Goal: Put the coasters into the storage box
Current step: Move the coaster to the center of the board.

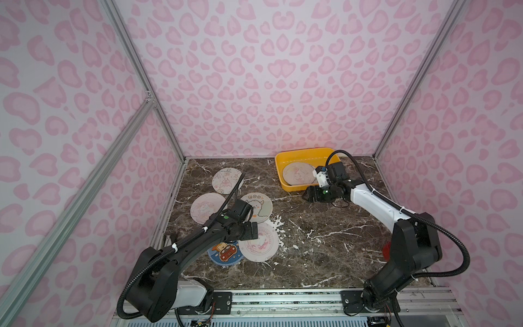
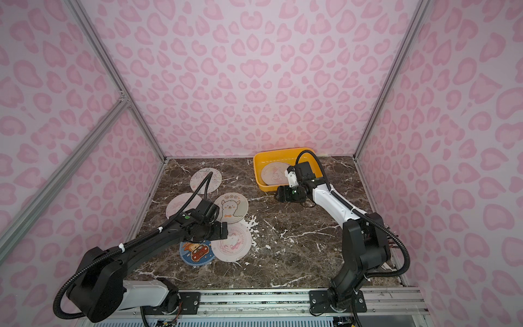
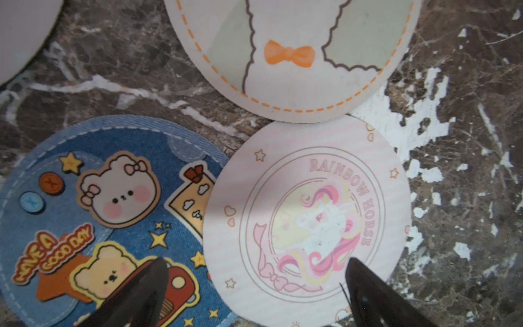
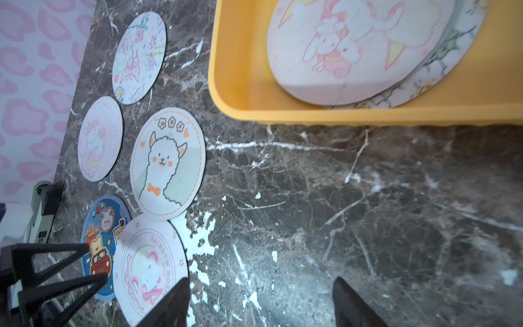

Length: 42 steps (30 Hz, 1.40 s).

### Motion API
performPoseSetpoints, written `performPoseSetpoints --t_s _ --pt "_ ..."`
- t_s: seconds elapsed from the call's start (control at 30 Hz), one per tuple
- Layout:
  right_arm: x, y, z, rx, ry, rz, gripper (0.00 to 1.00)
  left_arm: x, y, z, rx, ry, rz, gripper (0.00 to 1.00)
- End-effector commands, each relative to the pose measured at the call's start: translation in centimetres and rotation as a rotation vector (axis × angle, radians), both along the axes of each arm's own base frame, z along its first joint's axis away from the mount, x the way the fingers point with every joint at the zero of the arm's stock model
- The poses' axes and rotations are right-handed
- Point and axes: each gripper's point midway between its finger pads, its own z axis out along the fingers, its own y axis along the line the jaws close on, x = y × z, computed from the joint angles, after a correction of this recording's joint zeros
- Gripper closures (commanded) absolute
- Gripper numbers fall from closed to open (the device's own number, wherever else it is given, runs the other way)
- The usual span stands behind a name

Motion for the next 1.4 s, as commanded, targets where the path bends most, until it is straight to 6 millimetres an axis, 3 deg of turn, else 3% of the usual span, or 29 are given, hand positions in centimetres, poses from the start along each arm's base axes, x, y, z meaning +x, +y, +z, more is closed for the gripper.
performPoseSetpoints --t_s 0.0,0.13,0.33,0.8,1.37 --pt "-1.2 1.5 -0.4 0.040 -0.004 0.019 0.19 -0.3 0.8 -0.6 0.008 0.020 0.023 0.00" --pt "-3.3 3.0 -1.4 0.059 0.019 0.052 0.18 -0.2 1.0 -1.1 0.004 0.031 0.030 0.00" --pt "-5.1 4.3 -2.6 0.076 0.047 0.077 0.17 -0.1 -0.4 -1.9 -0.060 0.053 -0.006 0.00" --pt "-5.3 4.4 -2.6 0.080 0.043 0.076 0.17 -0.4 -1.6 -3.8 -0.086 0.127 -0.039 0.00" --pt "-5.7 3.9 -2.8 0.078 0.041 0.072 0.16 -1.4 -4.9 -3.6 -0.122 0.169 -0.109 0.01"
